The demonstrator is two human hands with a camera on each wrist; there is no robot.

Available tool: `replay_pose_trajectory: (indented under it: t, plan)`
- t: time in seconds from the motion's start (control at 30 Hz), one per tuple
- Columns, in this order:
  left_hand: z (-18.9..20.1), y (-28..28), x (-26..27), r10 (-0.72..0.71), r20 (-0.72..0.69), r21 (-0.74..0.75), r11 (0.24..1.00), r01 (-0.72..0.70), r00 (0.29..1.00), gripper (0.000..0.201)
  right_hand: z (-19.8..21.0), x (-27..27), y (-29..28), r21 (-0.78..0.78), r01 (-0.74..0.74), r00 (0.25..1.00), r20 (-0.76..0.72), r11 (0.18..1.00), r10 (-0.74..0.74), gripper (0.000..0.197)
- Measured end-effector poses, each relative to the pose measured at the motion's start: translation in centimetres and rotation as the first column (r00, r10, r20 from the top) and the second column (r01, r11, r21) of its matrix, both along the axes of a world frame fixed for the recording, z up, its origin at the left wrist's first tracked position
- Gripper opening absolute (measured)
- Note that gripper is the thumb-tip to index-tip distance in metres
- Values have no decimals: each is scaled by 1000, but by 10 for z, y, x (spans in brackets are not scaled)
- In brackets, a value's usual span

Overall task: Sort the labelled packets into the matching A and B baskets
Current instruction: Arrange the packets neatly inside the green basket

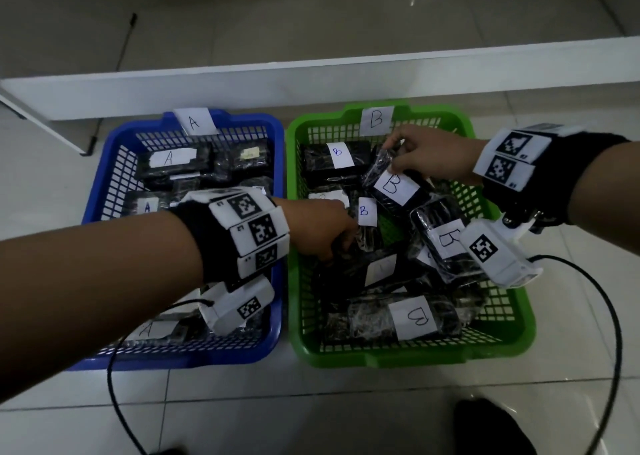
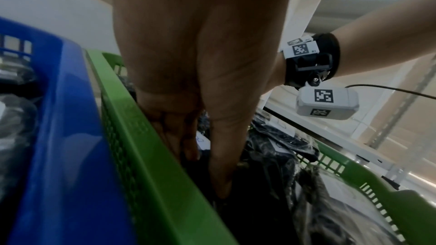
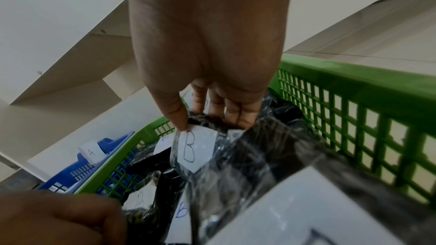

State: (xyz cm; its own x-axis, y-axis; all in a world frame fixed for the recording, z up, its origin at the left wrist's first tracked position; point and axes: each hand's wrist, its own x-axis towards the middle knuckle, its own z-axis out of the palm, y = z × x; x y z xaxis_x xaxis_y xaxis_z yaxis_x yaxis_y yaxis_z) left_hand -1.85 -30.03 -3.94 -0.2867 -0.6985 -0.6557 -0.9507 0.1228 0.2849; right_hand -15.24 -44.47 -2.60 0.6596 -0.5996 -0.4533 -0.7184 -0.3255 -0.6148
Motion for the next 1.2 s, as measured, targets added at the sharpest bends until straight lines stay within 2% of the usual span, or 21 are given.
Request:
replay_pose_trajectory:
  t: [0.07, 0.13, 0.2, 0.27, 0.37, 0.5, 0.6, 0.7, 0.8, 0.87, 1.03, 1.13, 1.2]
  plan:
    - [1, 0, 2, 13, -12, 5, 1000, -13, 1000, 30, 0, -1, 0, 4, -5, 1000, 0, 1000, 5, 34]
    - [7, 3, 7, 38, -70, -64, 997, -43, 997, 31, 0, -1, 1, 3, -2, 1000, 3, 1000, 2, 34]
    - [12, 6, 13, 40, -140, -205, 976, -69, 989, 43, 0, -1, 1, -5, -1, 1000, 2, 1000, 1, 33]
    - [14, 10, 20, 33, -137, -285, 956, -71, 990, 57, 0, 0, 1, -3, -2, 1000, 3, 1000, 2, 32]
    - [11, 12, 23, 28, -73, -202, 978, -42, 997, 72, 1, 0, 1, 4, -10, 1000, 8, 1000, 10, 32]
    - [4, 8, 20, -13, -65, -66, 998, 8, 998, 85, 1, 1, 3, -7, -20, 1000, 5, 1000, 20, 33]
    - [0, 2, 21, -99, 38, -69, 992, 101, 994, 78, 0, 1, 3, -19, -28, 1000, -2, 999, 28, 35]
    - [-2, 1, 21, -143, 72, -102, 983, 149, 987, 65, -1, 1, 3, -16, -38, 999, -6, 999, 38, 35]
    - [-3, 3, 25, -95, 47, -216, 971, 103, 994, 49, -2, 0, 2, -11, -37, 999, -1, 999, 37, 36]
    - [-4, 3, 24, -43, 41, -237, 970, 51, 998, 49, -3, 1, 2, -4, -32, 999, 1, 999, 32, 35]
    - [-4, -5, 13, -46, 226, -215, 972, 96, 973, 41, -6, 2, 2, -18, -47, 999, -8, 999, 47, 34]
    - [1, -5, 8, -77, 359, -288, 939, 189, 930, 26, -7, 1, 2, -13, -54, 998, -14, 998, 54, 32]
    - [3, -4, 6, -105, 386, -320, 917, 240, 917, 22, -8, 1, 2, -11, -60, 998, -21, 998, 60, 32]
